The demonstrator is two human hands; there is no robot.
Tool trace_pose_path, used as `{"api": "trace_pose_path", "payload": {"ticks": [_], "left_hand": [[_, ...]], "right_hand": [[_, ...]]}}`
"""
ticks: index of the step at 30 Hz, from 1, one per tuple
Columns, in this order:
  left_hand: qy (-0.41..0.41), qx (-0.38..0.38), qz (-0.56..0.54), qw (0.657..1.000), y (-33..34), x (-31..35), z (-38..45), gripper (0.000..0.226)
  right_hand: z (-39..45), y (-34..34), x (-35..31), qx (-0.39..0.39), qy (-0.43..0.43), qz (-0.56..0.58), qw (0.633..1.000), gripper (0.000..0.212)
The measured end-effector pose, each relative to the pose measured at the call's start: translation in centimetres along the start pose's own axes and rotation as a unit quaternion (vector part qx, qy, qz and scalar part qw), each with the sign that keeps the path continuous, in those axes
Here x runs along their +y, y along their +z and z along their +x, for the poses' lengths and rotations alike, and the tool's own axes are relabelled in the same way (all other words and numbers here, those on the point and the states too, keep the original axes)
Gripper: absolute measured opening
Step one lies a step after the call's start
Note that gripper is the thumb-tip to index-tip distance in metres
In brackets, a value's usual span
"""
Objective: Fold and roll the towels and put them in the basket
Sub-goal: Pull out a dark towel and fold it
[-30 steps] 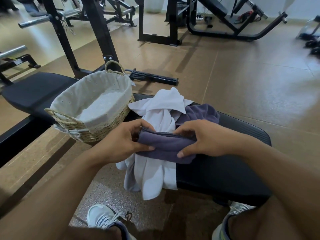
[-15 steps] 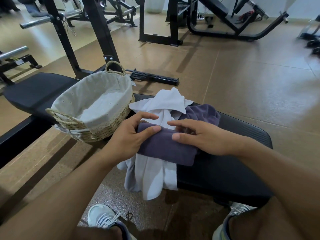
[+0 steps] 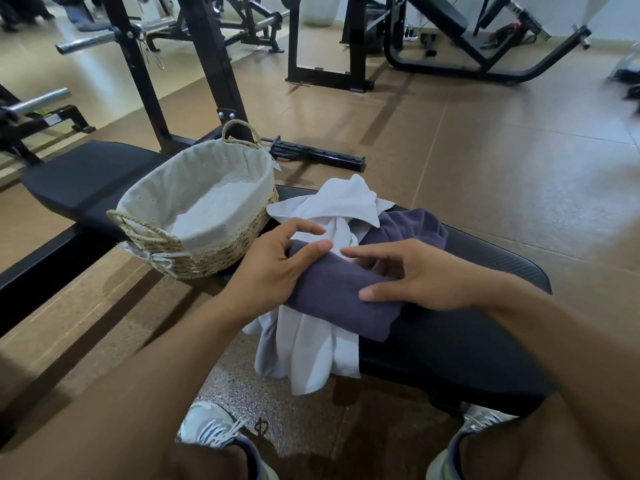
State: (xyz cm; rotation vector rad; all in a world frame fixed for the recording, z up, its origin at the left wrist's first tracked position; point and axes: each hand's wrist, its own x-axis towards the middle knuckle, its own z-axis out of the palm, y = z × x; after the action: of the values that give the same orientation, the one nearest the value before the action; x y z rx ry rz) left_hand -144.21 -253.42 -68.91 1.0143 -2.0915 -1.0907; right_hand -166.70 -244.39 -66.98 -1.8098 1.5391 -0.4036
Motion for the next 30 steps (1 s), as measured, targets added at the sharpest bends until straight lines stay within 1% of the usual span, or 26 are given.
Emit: {"api": "trace_pose_path", "payload": {"ticks": [3,5,6,8,10,12,14,17,19,22,23,24,26,28,30], "left_hand": [[-0.001,0.002,0.003,1.000,0.2,-0.4,-0.1,0.031],[0.002,0.020,0.002,1.000,0.2,-0.5,-0.1,0.036],[0.002,0.037,0.005,0.999,0.1,-0.6,0.0,0.038],[-0.004,0.083,0.003,0.997,-0.3,-1.2,0.2,0.031],[-0.016,0.125,-0.024,0.992,-0.9,-1.8,0.5,0.024],[-0.026,0.166,-0.042,0.985,-1.7,-2.1,0.4,0.020],[-0.028,0.218,0.018,0.975,-3.1,-2.3,0.0,0.024],[-0.017,0.295,0.129,0.947,-5.3,-3.0,-0.8,0.036],[-0.026,0.307,0.195,0.931,-6.7,-4.4,-0.8,0.044],[-0.085,0.309,0.316,0.893,-8.3,-6.9,-0.8,0.051],[-0.100,0.311,0.339,0.882,-8.6,-7.5,-0.9,0.053],[-0.111,0.317,0.345,0.876,-9.0,-7.8,-1.0,0.055],[-0.140,0.338,0.313,0.876,-9.6,-8.2,-1.0,0.056],[-0.172,0.352,0.252,0.885,-10.3,-8.3,-0.9,0.059],[-0.188,0.363,0.191,0.893,-10.7,-8.3,-1.0,0.063]], "right_hand": [[0.6,1.4,-0.9,0.042,-0.007,0.002,0.999,0.058],[0.9,2.3,-1.8,0.061,-0.018,0.015,0.998,0.049],[1.1,2.7,-2.1,0.075,-0.027,0.018,0.997,0.045],[1.6,3.2,-2.5,0.113,-0.043,0.008,0.993,0.041],[2.1,3.5,-2.8,0.147,-0.046,-0.008,0.988,0.038],[2.6,3.9,-2.9,0.165,-0.046,-0.011,0.985,0.037],[3.2,4.3,-3.3,0.170,-0.054,-0.010,0.984,0.038],[5.3,4.7,-4.3,0.175,-0.062,-0.011,0.983,0.038],[7.4,4.5,-5.4,0.187,-0.073,-0.008,0.980,0.035],[11.3,3.4,-8.0,0.208,-0.102,0.016,0.973,0.033],[12.7,3.0,-9.1,0.217,-0.112,0.026,0.969,0.032],[14.4,2.6,-10.2,0.223,-0.121,0.039,0.966,0.031],[18.0,2.2,-12.0,0.232,-0.130,0.041,0.963,0.030],[21.6,2.1,-13.4,0.229,-0.126,0.034,0.965,0.031],[24.9,2.6,-13.9,0.211,-0.113,0.018,0.971,0.026]]}}
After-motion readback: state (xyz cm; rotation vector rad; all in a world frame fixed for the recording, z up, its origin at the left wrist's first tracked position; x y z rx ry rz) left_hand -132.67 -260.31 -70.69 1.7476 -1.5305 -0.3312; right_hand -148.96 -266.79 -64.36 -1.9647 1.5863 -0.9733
